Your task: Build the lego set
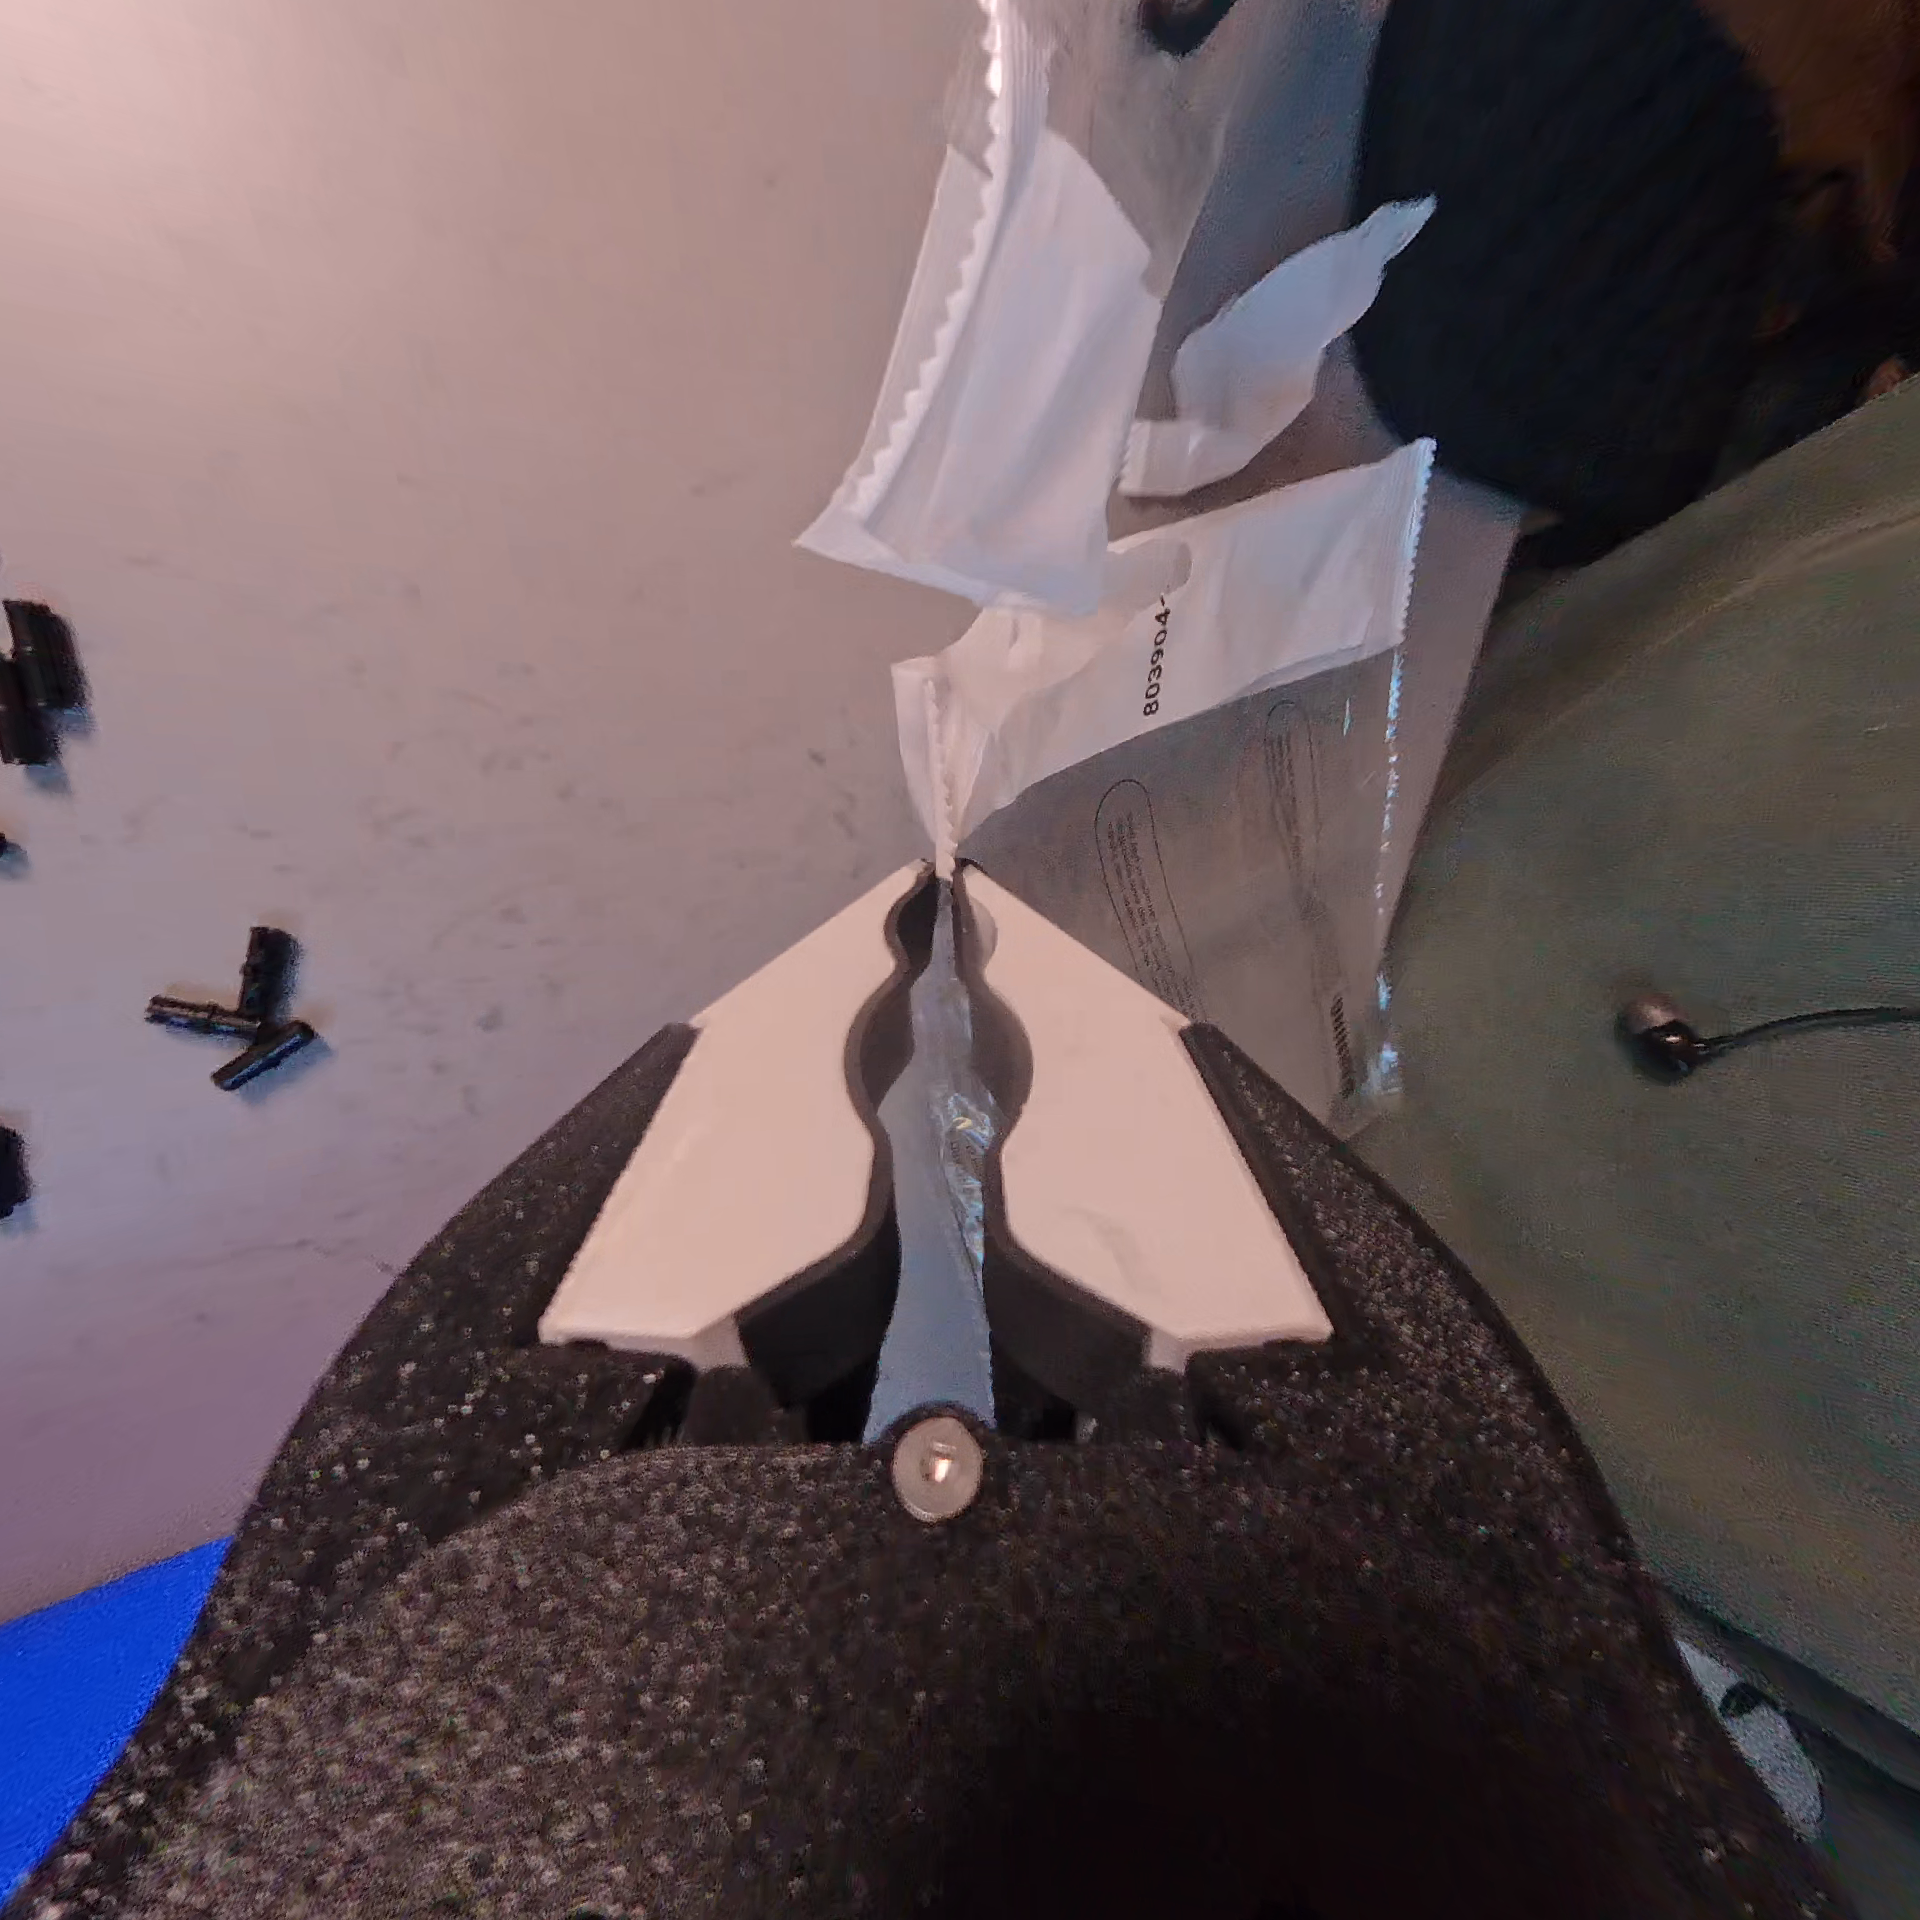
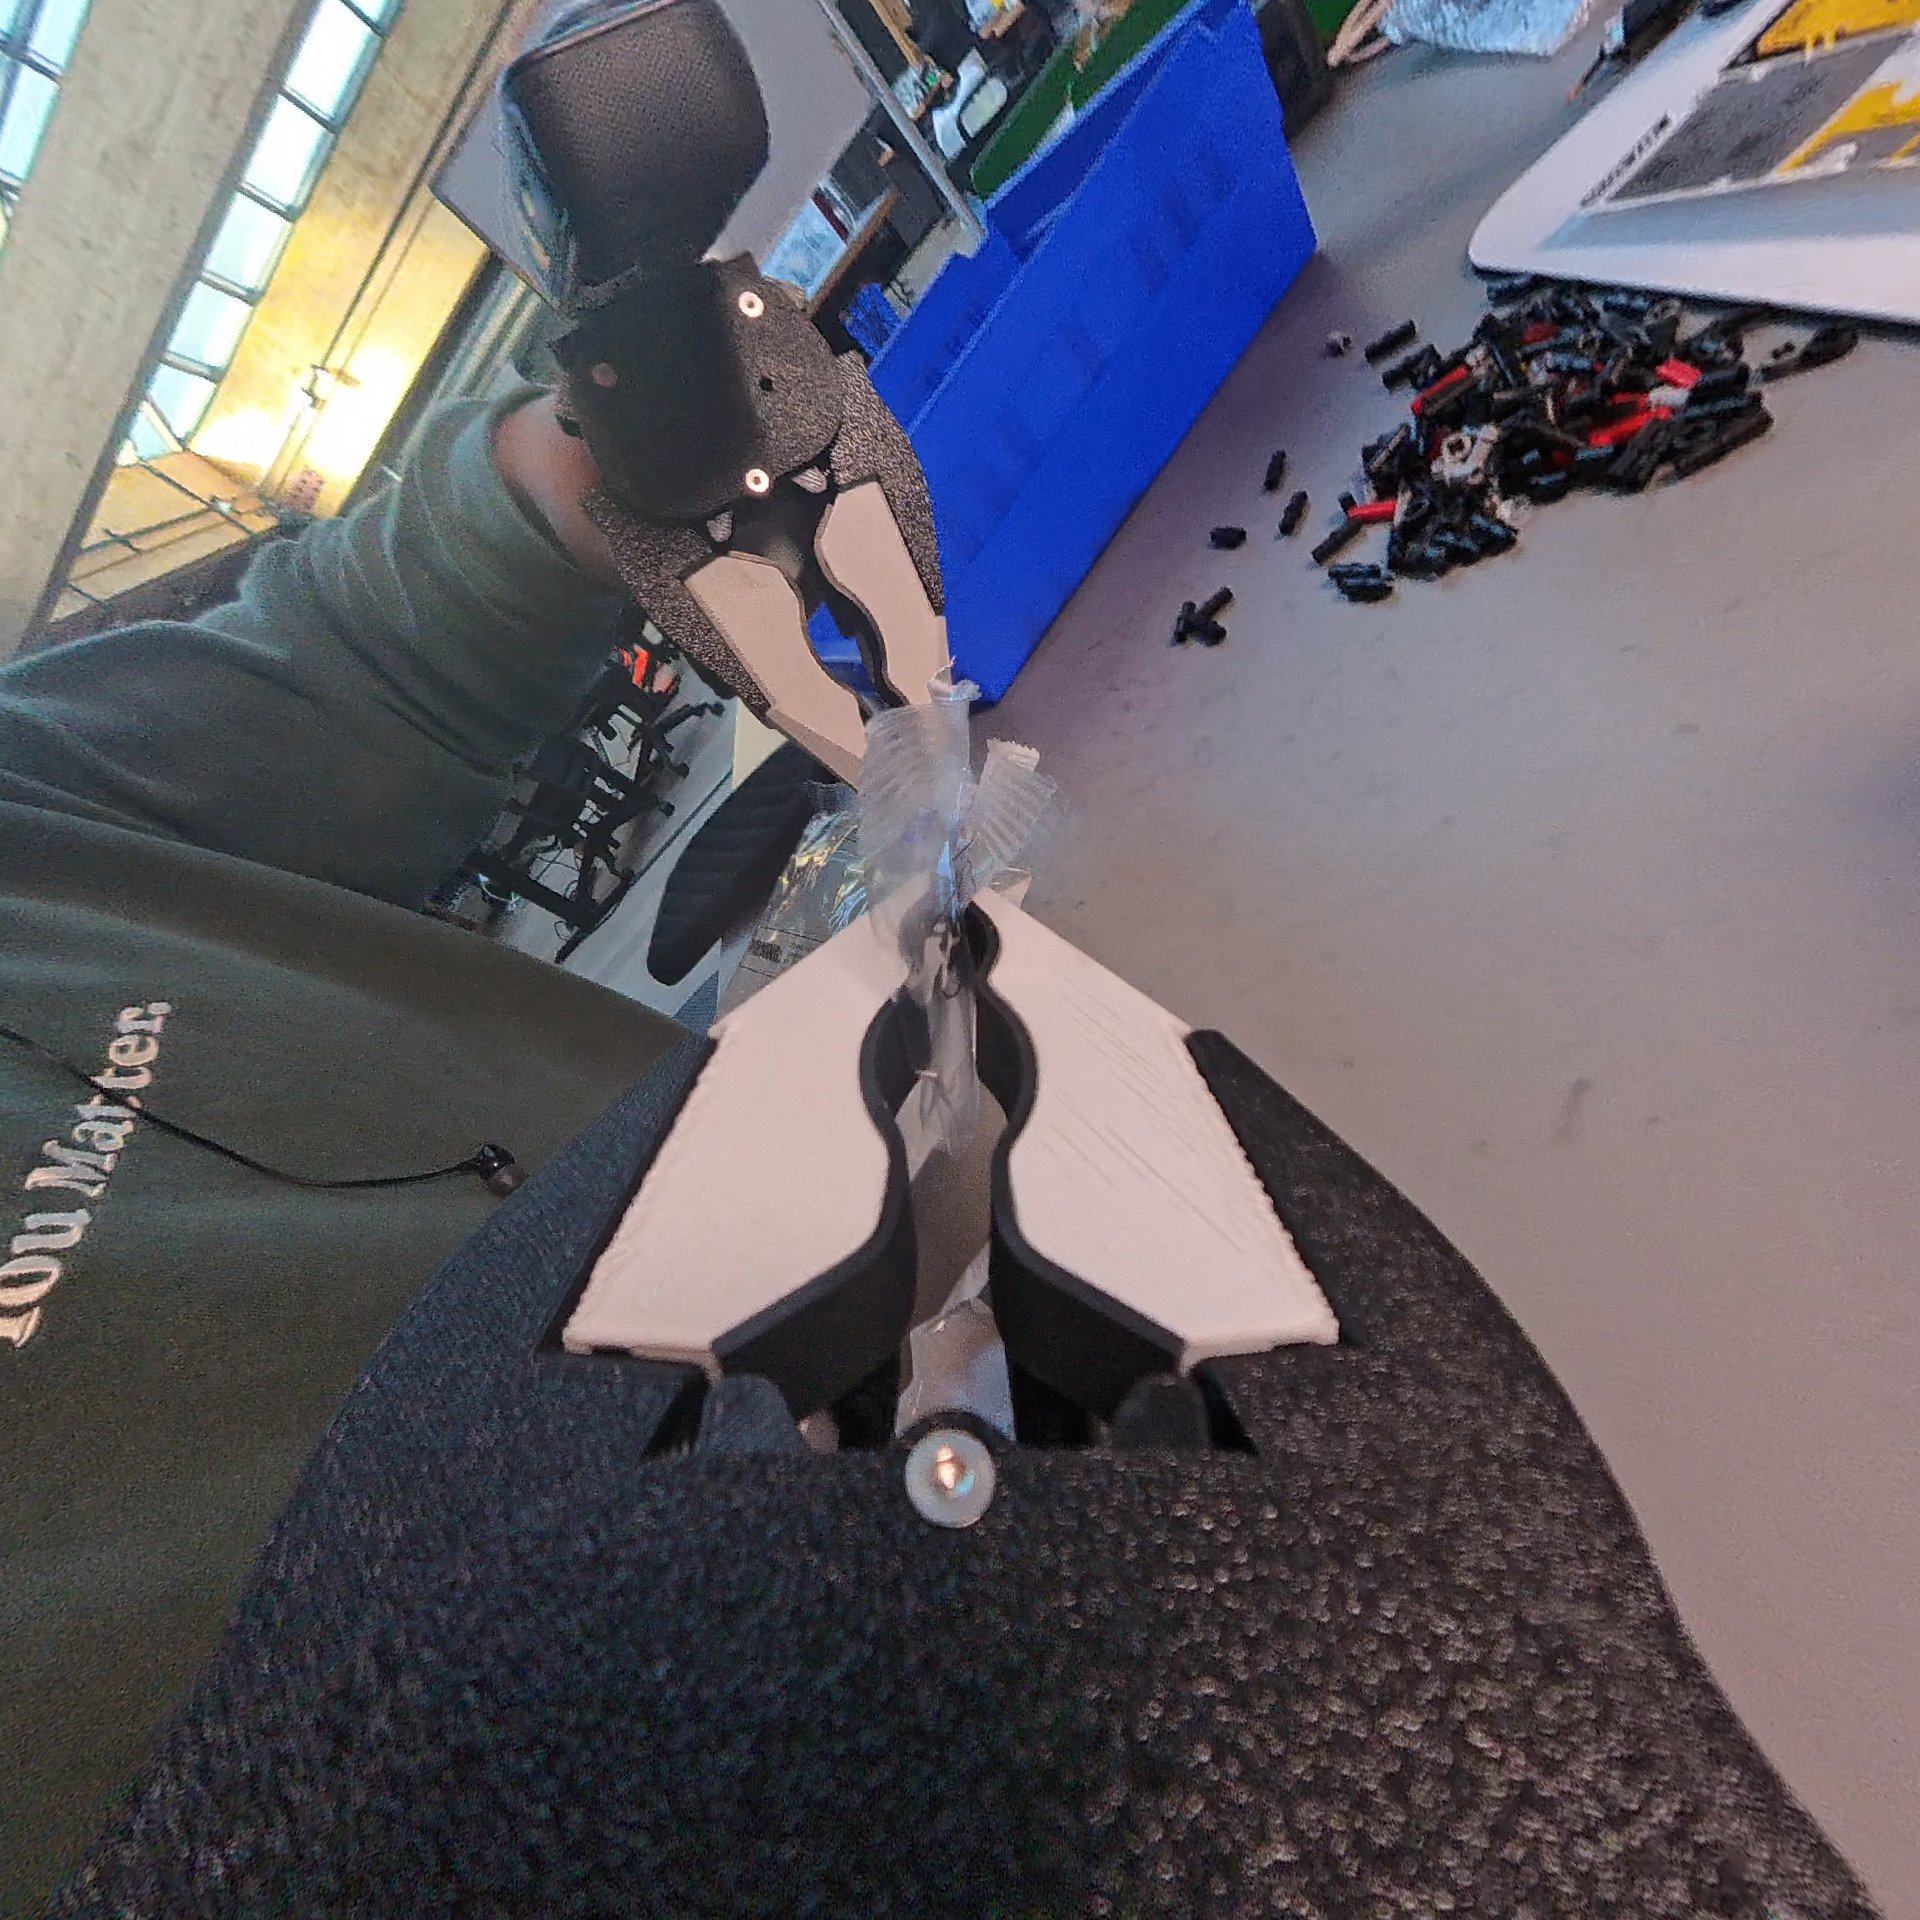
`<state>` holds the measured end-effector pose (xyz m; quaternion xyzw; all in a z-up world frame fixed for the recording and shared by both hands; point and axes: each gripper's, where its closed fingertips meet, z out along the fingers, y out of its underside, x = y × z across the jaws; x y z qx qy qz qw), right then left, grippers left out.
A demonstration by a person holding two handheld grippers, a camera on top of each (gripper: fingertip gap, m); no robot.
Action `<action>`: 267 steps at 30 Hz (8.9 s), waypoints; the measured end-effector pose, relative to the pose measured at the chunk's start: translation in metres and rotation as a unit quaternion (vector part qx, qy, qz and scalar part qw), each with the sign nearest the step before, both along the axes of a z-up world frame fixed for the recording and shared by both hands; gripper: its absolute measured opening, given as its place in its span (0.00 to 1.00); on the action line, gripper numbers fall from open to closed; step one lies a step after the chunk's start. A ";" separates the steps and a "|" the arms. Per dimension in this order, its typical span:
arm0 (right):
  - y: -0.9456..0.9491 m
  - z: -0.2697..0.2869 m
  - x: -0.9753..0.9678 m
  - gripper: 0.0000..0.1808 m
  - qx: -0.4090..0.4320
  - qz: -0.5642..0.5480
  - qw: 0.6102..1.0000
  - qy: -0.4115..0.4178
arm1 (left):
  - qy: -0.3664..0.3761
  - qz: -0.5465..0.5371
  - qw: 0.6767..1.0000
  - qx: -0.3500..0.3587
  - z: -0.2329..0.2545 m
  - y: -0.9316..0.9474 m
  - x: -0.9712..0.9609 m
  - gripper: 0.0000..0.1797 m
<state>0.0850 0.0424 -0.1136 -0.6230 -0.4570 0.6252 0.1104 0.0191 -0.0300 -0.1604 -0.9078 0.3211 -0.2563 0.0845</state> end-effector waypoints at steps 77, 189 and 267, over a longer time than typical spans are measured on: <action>-0.031 -0.011 0.035 0.22 0.404 0.125 0.898 -0.124 | -0.266 0.142 0.934 0.192 0.044 -0.023 -0.008 0.00; -0.080 0.037 -0.096 0.08 0.156 0.055 0.982 0.094 | -0.340 0.605 0.542 0.474 0.171 -0.162 -0.447 0.00; -0.059 0.004 -0.082 0.06 0.325 -0.033 0.940 0.101 | -0.117 0.679 0.614 0.384 0.054 -0.071 -0.380 0.15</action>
